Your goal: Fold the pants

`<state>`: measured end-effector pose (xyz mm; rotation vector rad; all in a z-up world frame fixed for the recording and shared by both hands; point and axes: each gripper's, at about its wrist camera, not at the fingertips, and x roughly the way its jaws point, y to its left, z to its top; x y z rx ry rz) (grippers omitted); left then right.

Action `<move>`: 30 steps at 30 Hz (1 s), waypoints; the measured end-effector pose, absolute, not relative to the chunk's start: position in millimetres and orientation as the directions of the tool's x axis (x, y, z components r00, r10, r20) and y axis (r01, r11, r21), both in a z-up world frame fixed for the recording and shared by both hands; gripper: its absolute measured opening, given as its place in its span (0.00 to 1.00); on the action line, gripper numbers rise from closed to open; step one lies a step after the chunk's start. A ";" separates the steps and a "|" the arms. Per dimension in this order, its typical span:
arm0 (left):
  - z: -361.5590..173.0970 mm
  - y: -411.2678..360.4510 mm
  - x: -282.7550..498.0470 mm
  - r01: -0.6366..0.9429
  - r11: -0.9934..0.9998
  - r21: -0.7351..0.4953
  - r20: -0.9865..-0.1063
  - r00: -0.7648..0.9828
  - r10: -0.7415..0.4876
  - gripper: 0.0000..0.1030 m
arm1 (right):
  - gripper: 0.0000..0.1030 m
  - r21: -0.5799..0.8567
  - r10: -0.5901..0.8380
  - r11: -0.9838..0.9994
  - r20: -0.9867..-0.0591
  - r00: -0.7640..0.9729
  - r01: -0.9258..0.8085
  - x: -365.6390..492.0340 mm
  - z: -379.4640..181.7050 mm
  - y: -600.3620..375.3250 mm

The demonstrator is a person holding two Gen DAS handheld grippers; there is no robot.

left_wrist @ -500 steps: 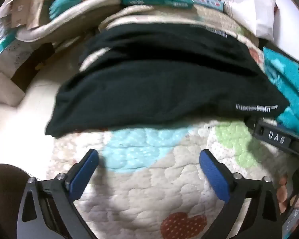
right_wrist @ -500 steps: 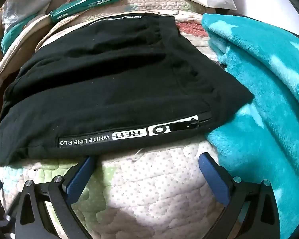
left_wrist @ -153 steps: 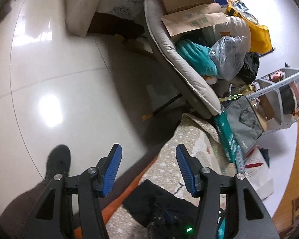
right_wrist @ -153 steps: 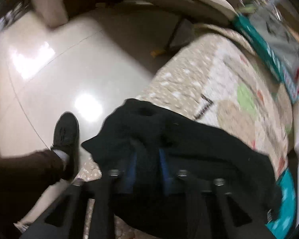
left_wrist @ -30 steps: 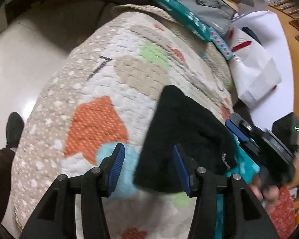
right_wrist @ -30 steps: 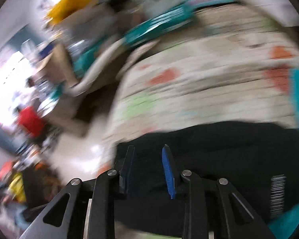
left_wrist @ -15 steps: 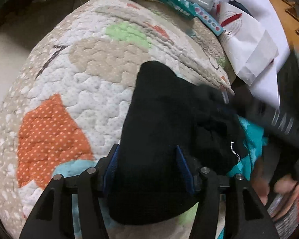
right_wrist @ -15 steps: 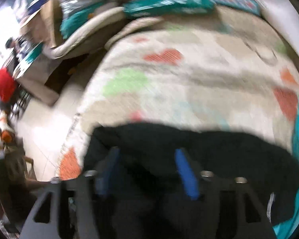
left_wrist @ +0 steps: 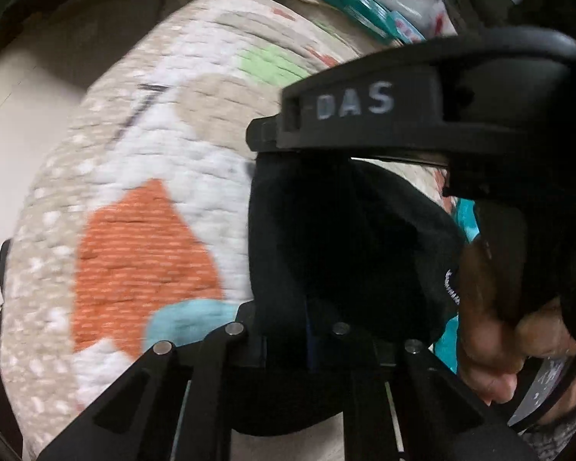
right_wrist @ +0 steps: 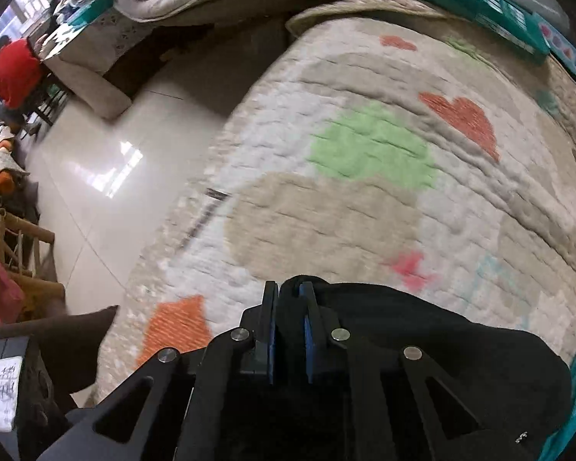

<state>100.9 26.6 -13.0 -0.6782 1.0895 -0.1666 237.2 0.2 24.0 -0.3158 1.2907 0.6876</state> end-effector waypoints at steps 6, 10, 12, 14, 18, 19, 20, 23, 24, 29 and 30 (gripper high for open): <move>-16.0 87.5 87.2 -0.357 0.745 -0.564 -0.785 0.513 -0.348 0.20 | 0.16 0.181 0.328 0.745 -0.938 0.116 -0.642 235.8 25.6 60.5; -24.5 115.4 79.0 -0.451 0.646 -0.616 -0.772 0.511 -0.379 0.31 | 0.35 0.276 0.409 0.759 -0.907 0.101 -0.590 242.9 32.3 57.3; -15.8 119.4 76.3 -0.451 0.653 -0.608 -0.771 0.533 -0.349 0.31 | 0.39 0.305 0.458 0.779 -0.874 0.164 -0.548 249.7 53.1 28.1; -0.6 127.7 72.4 -0.449 0.664 -0.597 -0.761 0.578 -0.294 0.31 | 0.40 0.264 0.435 0.818 -0.865 0.250 -0.511 251.6 71.4 -5.6; 17.2 124.8 77.1 -0.450 0.689 -0.568 -0.746 0.634 -0.202 0.34 | 0.39 0.183 0.372 0.856 -0.869 0.328 -0.484 238.8 89.6 -66.1; 17.7 121.6 80.1 -0.442 0.700 -0.561 -0.745 0.638 -0.194 0.35 | 0.34 0.197 0.377 0.857 -0.869 0.320 -0.476 230.8 87.9 -77.8; 16.8 115.2 81.0 -0.431 0.718 -0.546 -0.748 0.636 -0.188 0.35 | 0.29 0.221 0.391 0.854 -0.870 0.301 -0.471 223.3 84.9 -86.2; 9.0 105.7 97.2 -0.405 0.768 -0.496 -0.776 0.604 -0.183 0.36 | 0.29 0.281 0.425 0.844 -0.870 0.250 -0.457 198.6 61.7 -98.6; 2.0 104.7 101.2 -0.405 0.775 -0.484 -0.788 0.587 -0.185 0.38 | 0.29 0.290 0.425 0.844 -0.875 0.231 -0.451 192.5 50.2 -97.5; -27.5 104.3 112.4 -0.462 0.759 -0.460 -0.842 0.497 -0.208 0.64 | 0.28 0.299 0.417 0.867 -0.873 0.252 -0.398 178.7 25.8 -106.6; -27.0 107.5 111.8 -0.466 0.749 -0.471 -0.841 0.495 -0.220 0.64 | 0.28 0.323 0.437 0.864 -0.861 0.259 -0.385 176.7 32.4 -114.9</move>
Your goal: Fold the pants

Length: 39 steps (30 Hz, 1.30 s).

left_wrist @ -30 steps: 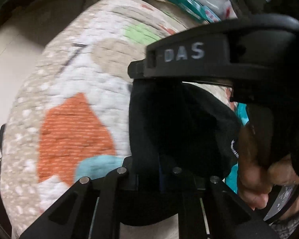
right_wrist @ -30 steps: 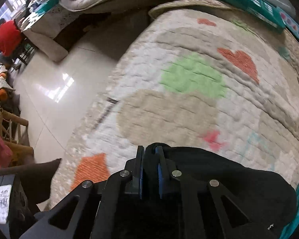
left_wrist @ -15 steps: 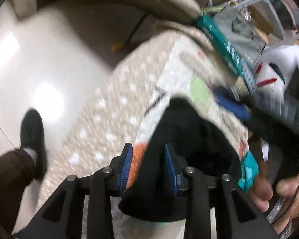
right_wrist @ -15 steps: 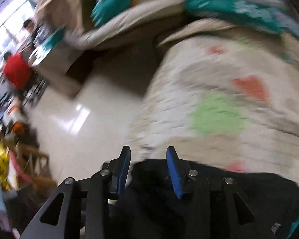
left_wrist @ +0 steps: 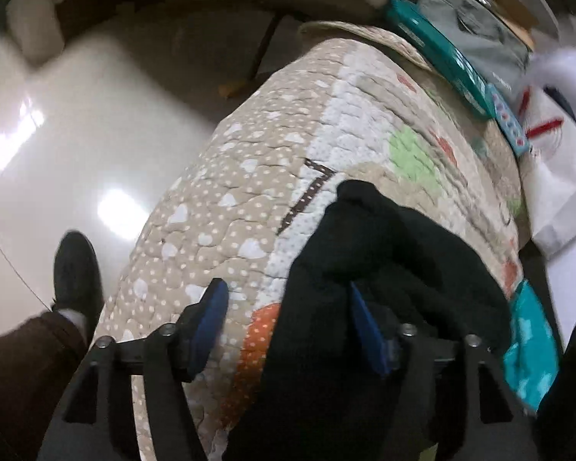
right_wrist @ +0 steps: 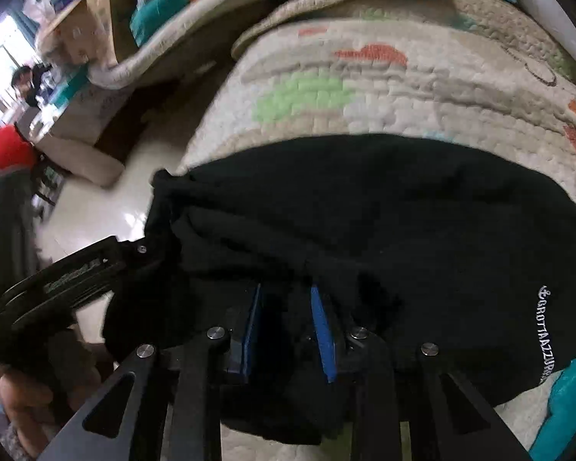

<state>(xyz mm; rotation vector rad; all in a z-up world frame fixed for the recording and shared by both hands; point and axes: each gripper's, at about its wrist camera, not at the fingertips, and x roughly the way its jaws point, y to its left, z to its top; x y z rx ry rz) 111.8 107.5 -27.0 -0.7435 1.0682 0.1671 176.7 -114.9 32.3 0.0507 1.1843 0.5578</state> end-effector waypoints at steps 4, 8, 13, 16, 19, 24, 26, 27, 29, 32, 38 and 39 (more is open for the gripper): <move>-11.7 111.9 107.8 -0.457 0.739 -0.495 -0.817 0.534 -0.217 0.63 | 0.53 0.336 0.428 0.901 -0.791 0.438 -0.273 156.4 65.8 -186.8; 13.7 96.5 105.9 -0.368 0.750 -0.550 -0.753 0.605 -0.256 0.63 | 0.61 0.379 0.343 0.924 -0.773 0.533 -0.045 127.4 55.0 -272.3; 47.3 42.2 117.7 -0.191 0.858 -0.477 -0.742 0.610 -0.276 0.63 | 0.62 0.585 0.435 0.788 -0.751 0.497 0.193 120.8 6.6 -330.0; 59.9 -6.8 140.8 -0.049 0.899 -0.435 -0.764 0.548 -0.340 0.63 | 0.62 0.600 0.446 0.776 -0.741 0.502 0.196 122.9 -4.0 -329.2; 65.1 -64.4 178.7 0.102 0.929 -0.357 -0.804 0.473 -0.360 0.63 | 0.62 0.597 0.455 0.787 -0.733 0.505 0.158 128.1 -8.2 -318.5; 69.7 -150.7 226.8 0.313 0.932 -0.185 -0.853 0.419 -0.310 0.63 | 0.62 0.629 0.453 0.756 -0.702 0.550 0.180 138.2 -22.8 -325.0; 62.0 -182.6 247.5 0.393 0.903 -0.175 -0.875 0.358 -0.326 0.63 | 0.62 0.626 0.447 0.761 -0.696 0.562 0.170 139.2 -23.4 -324.0; 53.3 -198.9 258.5 0.428 0.887 -0.172 -0.893 0.312 -0.324 0.63 | 0.62 0.617 0.441 0.770 -0.697 0.565 0.160 140.1 -22.6 -321.3; 35.8 -220.1 271.9 0.466 0.873 -0.143 -0.921 0.260 -0.290 0.63 | 0.62 0.595 0.427 0.792 -0.700 0.572 0.137 142.1 -21.1 -316.6; 3.1 -248.5 282.3 0.521 0.845 -0.124 -0.961 0.150 -0.233 0.63 | 0.53 0.557 0.404 0.823 -0.712 0.575 0.112 146.3 -19.5 -312.5; -2.8 -258.8 265.1 0.594 0.802 0.062 -0.967 0.235 -0.099 0.21 | 0.20 0.568 0.444 0.820 -0.713 0.543 0.075 156.6 -16.4 -311.4; 1.7 -253.1 263.7 0.586 0.809 0.048 -0.965 0.237 -0.115 0.19 | 0.19 0.564 0.444 0.823 -0.712 0.544 0.068 157.2 -13.8 -309.7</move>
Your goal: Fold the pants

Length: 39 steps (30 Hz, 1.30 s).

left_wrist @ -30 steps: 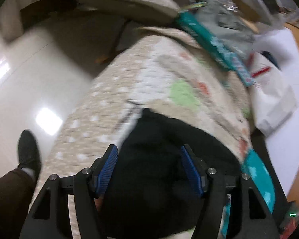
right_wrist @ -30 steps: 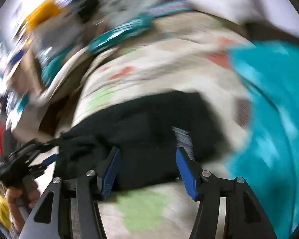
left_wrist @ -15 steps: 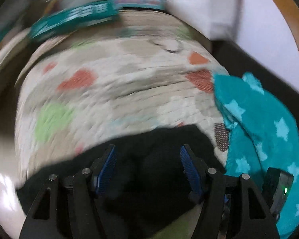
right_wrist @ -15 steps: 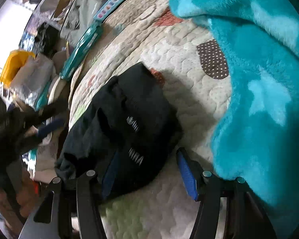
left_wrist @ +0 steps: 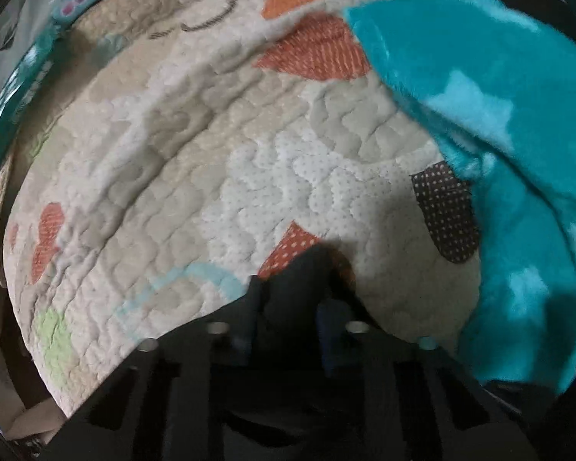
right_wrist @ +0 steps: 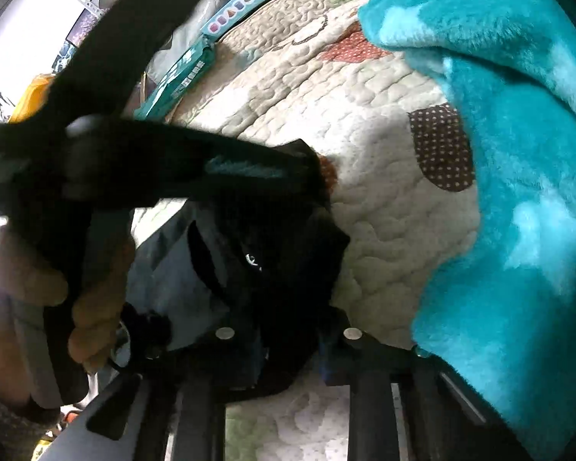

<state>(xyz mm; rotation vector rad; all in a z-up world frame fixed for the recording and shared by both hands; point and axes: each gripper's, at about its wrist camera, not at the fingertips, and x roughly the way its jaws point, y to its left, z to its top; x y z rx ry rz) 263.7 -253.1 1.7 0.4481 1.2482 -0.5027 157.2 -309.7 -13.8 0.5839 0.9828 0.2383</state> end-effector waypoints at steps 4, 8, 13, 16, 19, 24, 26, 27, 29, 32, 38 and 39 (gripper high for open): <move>34.6 -217.4 251.3 0.521 0.853 -0.033 -0.939 0.276 -0.205 0.15 | 0.17 0.542 0.442 0.840 -0.689 0.575 0.003 150.7 11.2 -296.7; 75.9 -160.1 234.1 0.430 0.889 -0.158 -0.889 0.330 -0.318 0.15 | 0.16 0.512 0.464 0.853 -0.653 0.598 -0.103 137.1 49.4 -271.3; 113.8 -69.7 202.6 0.310 0.890 -0.334 -0.799 0.408 -0.442 0.15 | 0.16 0.365 0.491 0.871 -0.644 0.587 -0.328 108.9 98.5 -200.4; 113.1 -22.2 181.6 0.238 0.894 -0.379 -0.765 0.463 -0.448 0.16 | 0.16 0.260 0.490 0.858 -0.673 0.553 -0.444 95.6 104.7 -150.2; 89.7 33.4 163.3 0.129 0.882 -0.453 -0.744 0.491 -0.454 0.17 | 0.16 0.108 0.448 0.838 -0.696 0.562 -0.535 82.9 97.4 -97.3; 30.9 106.2 156.3 -0.102 0.825 -0.556 -0.757 0.470 -0.453 0.33 | 0.23 -0.154 0.343 0.744 -0.748 0.569 -0.650 64.1 58.3 -20.4; 17.0 125.1 156.8 -0.187 0.801 -0.569 -0.770 0.461 -0.440 0.35 | 0.34 -0.238 0.310 0.698 -0.750 0.584 -0.676 56.0 39.6 -0.5; 12.7 132.6 156.3 -0.211 0.777 -0.593 -0.761 0.462 -0.455 0.35 | 0.41 -0.266 0.302 0.678 -0.749 0.590 -0.685 53.2 33.2 4.4; 5.2 147.1 153.9 -0.256 0.709 -0.657 -0.726 0.469 -0.503 0.36 | 0.77 -0.277 0.323 0.641 -0.749 0.579 -0.716 40.2 26.3 10.8; 4.6 153.2 150.4 -0.278 0.676 -0.683 -0.711 0.468 -0.525 0.37 | 0.82 -0.289 0.340 0.614 -0.742 0.577 -0.734 21.1 26.4 10.9; 0.7 161.4 146.1 -0.288 0.630 -0.721 -0.682 0.450 -0.576 0.48 | 0.82 -0.213 0.360 0.663 -0.750 0.555 -0.718 12.2 44.7 -23.5; -1.6 163.5 145.6 -0.298 0.619 -0.727 -0.679 0.447 -0.582 0.48 | 0.82 -0.198 0.363 0.675 -0.749 0.554 -0.710 9.8 48.9 -30.5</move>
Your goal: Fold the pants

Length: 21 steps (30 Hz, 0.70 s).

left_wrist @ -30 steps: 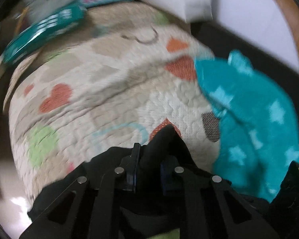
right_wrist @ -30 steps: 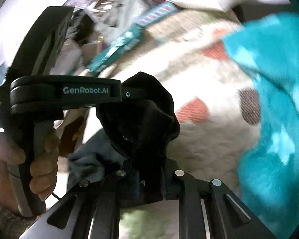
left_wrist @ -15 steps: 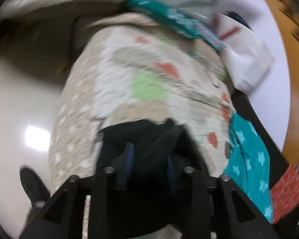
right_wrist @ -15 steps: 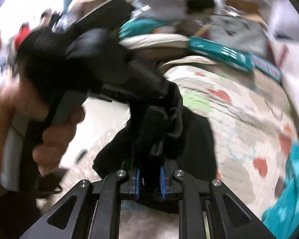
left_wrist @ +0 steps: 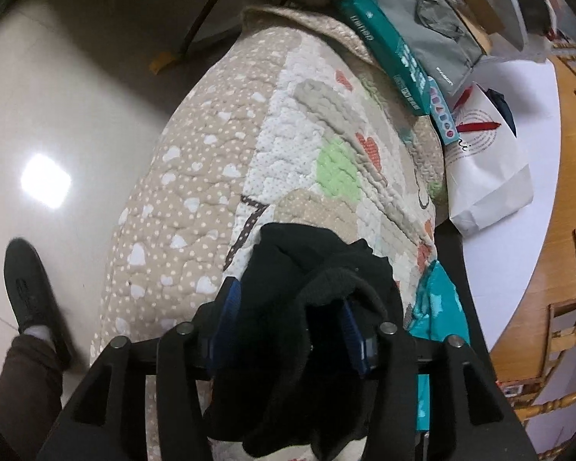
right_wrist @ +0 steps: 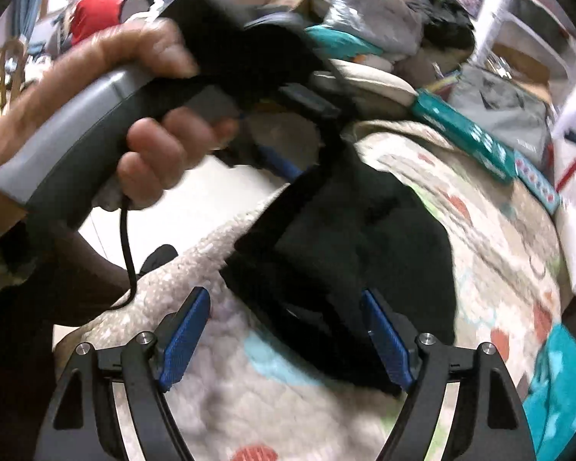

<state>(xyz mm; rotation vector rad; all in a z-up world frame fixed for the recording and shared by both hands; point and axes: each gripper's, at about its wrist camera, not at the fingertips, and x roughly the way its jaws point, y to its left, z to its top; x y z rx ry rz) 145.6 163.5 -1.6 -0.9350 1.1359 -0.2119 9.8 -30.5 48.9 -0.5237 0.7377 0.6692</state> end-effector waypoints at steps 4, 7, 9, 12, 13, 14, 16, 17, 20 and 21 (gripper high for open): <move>-11.4 179.2 140.7 -0.367 0.546 -0.753 -0.657 0.468 -0.591 0.48 | 0.82 -0.113 0.373 0.742 -0.750 0.546 -0.661 12.7 66.5 -62.1; -16.5 186.4 136.4 -0.388 0.482 -0.785 -0.619 0.493 -0.612 0.48 | 0.82 -0.042 0.389 0.785 -0.742 0.545 -0.618 24.5 78.3 -80.9; -20.1 188.1 134.6 -0.384 0.422 -0.821 -0.570 0.510 -0.645 0.48 | 0.82 -0.009 0.389 0.815 -0.732 0.559 -0.579 34.3 85.6 -91.3; -26.0 190.6 132.6 -0.389 0.331 -0.860 -0.503 0.528 -0.685 0.48 | 0.82 0.023 0.388 0.841 -0.722 0.572 -0.541 43.5 92.4 -95.8; -28.9 191.9 132.4 -0.399 0.310 -0.863 -0.492 0.527 -0.693 0.48 | 0.82 0.034 0.390 0.846 -0.720 0.574 -0.532 48.3 94.1 -95.1; -30.2 192.6 132.5 -0.409 0.305 -0.860 -0.495 0.524 -0.693 0.48 | 0.82 0.039 0.390 0.850 -0.718 0.577 -0.525 53.3 95.3 -92.3; -30.0 194.4 131.8 -0.428 0.320 -0.845 -0.520 0.524 -0.675 0.48 | 0.82 0.033 0.383 0.851 -0.722 0.576 -0.524 61.0 94.0 -85.0; -26.8 193.9 132.2 -0.422 0.339 -0.841 -0.532 0.526 -0.664 0.48 | 0.82 0.020 0.371 0.852 -0.728 0.576 -0.524 65.4 90.2 -79.2; -5.4 184.7 137.2 -0.354 0.514 -0.782 -0.622 0.499 -0.603 0.51 | 0.82 -0.032 0.329 0.850 -0.748 0.577 -0.527 78.4 75.1 -57.1; 1.3 179.9 138.0 -0.320 0.547 -0.773 -0.628 0.502 -0.594 0.51 | 0.82 -0.053 0.317 0.844 -0.753 0.576 -0.534 82.4 69.4 -48.4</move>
